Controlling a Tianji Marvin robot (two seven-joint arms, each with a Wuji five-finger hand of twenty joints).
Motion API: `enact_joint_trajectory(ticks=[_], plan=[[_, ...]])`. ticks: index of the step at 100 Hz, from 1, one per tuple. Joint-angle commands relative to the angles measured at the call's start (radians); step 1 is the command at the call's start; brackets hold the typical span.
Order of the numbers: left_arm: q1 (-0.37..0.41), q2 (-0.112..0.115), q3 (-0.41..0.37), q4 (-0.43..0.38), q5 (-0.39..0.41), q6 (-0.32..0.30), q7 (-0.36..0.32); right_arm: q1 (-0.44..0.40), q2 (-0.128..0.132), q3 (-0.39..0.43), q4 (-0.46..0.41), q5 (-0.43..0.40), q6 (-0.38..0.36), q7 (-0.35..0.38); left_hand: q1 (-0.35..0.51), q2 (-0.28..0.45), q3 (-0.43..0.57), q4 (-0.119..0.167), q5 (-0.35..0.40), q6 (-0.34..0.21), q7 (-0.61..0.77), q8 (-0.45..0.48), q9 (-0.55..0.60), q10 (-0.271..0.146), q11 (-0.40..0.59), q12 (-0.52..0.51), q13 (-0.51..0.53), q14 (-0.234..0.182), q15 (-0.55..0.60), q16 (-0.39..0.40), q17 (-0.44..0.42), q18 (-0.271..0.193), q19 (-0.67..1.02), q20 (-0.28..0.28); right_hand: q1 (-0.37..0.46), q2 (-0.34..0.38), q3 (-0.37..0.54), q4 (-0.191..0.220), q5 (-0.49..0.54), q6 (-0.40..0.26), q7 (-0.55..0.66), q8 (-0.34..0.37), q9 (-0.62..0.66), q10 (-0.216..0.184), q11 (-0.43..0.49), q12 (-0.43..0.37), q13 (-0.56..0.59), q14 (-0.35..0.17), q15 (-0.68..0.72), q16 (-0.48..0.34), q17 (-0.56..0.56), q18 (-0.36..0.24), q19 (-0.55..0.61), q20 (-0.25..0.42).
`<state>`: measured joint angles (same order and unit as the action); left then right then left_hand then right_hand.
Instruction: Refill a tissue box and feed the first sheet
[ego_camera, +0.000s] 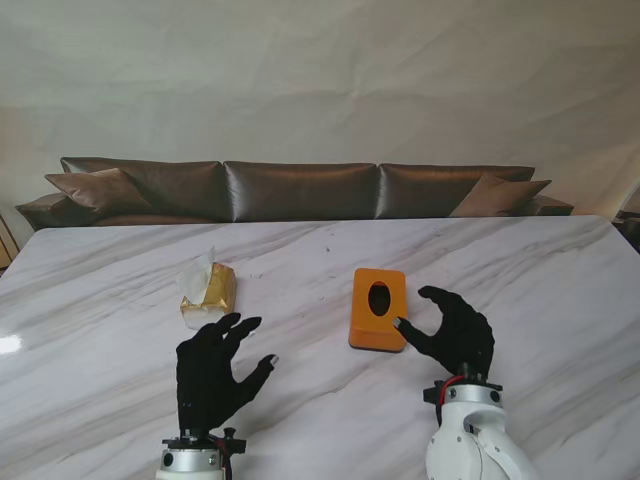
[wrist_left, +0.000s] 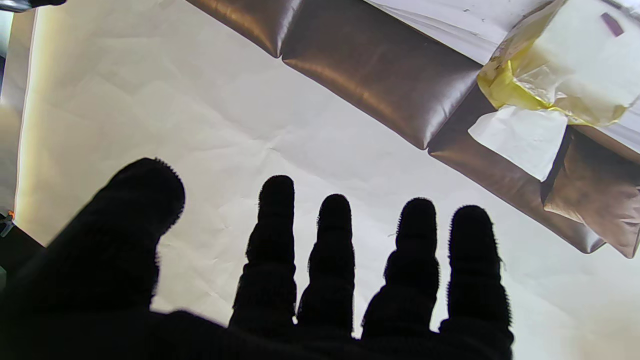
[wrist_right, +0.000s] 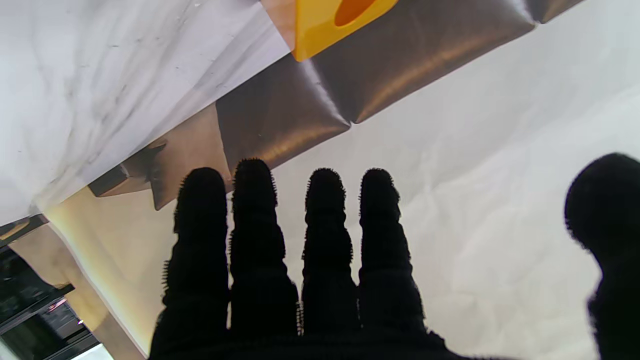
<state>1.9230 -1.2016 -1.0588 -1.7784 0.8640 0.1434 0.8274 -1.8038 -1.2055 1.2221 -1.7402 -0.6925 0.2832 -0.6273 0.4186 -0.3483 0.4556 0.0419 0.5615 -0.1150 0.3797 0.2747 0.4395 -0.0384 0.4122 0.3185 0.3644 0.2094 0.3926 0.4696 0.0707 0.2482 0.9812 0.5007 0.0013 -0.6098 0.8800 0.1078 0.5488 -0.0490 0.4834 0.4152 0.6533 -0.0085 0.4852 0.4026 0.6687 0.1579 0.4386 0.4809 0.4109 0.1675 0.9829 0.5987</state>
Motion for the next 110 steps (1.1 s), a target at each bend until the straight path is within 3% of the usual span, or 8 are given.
enact_joint_trajectory(ticks=[1,28,51,74,97,110], plan=[[0.003,-0.004,0.000,0.000,-0.005,-0.001,-0.020,0.034,-0.014,-0.002,0.013,0.009,0.010,0.037,0.011,0.031,-0.026,0.011,0.000,0.009,-0.012,-0.016,-0.005,-0.003,-0.021,-0.007,-0.019,-0.013,-0.004,-0.004,-0.012,0.010,-0.008,0.002,-0.060,0.032,0.008,-0.021,0.014,0.027,0.008,-0.012,0.025,0.023,0.016,-0.001,0.025,0.020,0.027,0.017,0.017,0.010,0.040,0.018],[0.033,-0.003,-0.025,-0.012,-0.007,0.010,-0.021,0.193,-0.047,-0.091,0.144,0.114,0.173,0.077,0.011,0.032,-0.026,0.012,0.003,0.011,-0.010,-0.015,-0.002,-0.002,-0.019,-0.006,-0.019,-0.012,-0.003,-0.003,-0.012,0.011,-0.007,0.002,-0.102,0.064,0.018,-0.023,0.083,0.112,0.023,-0.028,0.074,0.108,0.033,-0.011,0.083,0.065,0.083,0.035,0.077,0.025,0.126,0.016],[0.044,-0.004,-0.038,-0.003,-0.010,0.006,-0.013,0.293,-0.069,-0.155,0.240,0.171,0.258,0.108,0.010,0.032,-0.028,0.012,0.003,0.009,-0.011,-0.015,-0.003,-0.003,-0.020,-0.007,-0.019,-0.011,-0.004,-0.003,-0.012,0.012,-0.007,0.002,-0.097,0.057,0.024,-0.016,0.093,0.137,0.015,-0.041,0.065,0.129,0.039,-0.026,0.084,0.083,0.102,0.037,0.095,0.027,0.161,-0.002],[0.044,0.007,-0.074,-0.007,0.009,-0.006,-0.046,0.361,-0.074,-0.196,0.301,0.191,0.312,0.158,0.011,0.033,-0.028,0.013,0.003,0.009,-0.010,-0.015,-0.003,-0.003,-0.020,-0.006,-0.020,-0.013,-0.004,-0.003,-0.013,0.012,-0.008,0.001,-0.072,0.034,0.031,-0.002,0.089,0.140,0.011,-0.045,0.056,0.127,0.049,-0.032,0.089,0.087,0.116,0.039,0.107,0.026,0.181,-0.011],[0.042,0.014,-0.104,-0.017,0.020,-0.017,-0.079,0.401,-0.083,-0.215,0.338,0.196,0.353,0.163,0.009,0.032,-0.027,0.013,0.003,0.008,-0.008,-0.014,-0.003,-0.005,-0.018,-0.006,-0.018,-0.014,-0.003,-0.003,-0.012,0.011,-0.007,0.001,-0.050,0.012,0.033,0.032,0.049,0.136,0.016,-0.039,0.021,0.114,0.086,-0.015,0.108,0.087,0.140,0.045,0.130,0.015,0.209,-0.025],[0.040,0.015,-0.106,-0.015,0.020,-0.020,-0.083,0.413,-0.096,-0.212,0.363,0.209,0.339,0.120,0.009,0.033,-0.027,0.013,0.004,0.008,-0.008,-0.014,-0.002,-0.004,-0.018,-0.005,-0.018,-0.014,-0.003,-0.003,-0.012,0.012,-0.007,0.001,-0.034,-0.001,0.029,0.044,-0.030,0.094,0.050,-0.003,-0.020,0.061,0.185,0.069,0.116,0.081,0.167,0.059,0.138,-0.001,0.232,-0.033]])
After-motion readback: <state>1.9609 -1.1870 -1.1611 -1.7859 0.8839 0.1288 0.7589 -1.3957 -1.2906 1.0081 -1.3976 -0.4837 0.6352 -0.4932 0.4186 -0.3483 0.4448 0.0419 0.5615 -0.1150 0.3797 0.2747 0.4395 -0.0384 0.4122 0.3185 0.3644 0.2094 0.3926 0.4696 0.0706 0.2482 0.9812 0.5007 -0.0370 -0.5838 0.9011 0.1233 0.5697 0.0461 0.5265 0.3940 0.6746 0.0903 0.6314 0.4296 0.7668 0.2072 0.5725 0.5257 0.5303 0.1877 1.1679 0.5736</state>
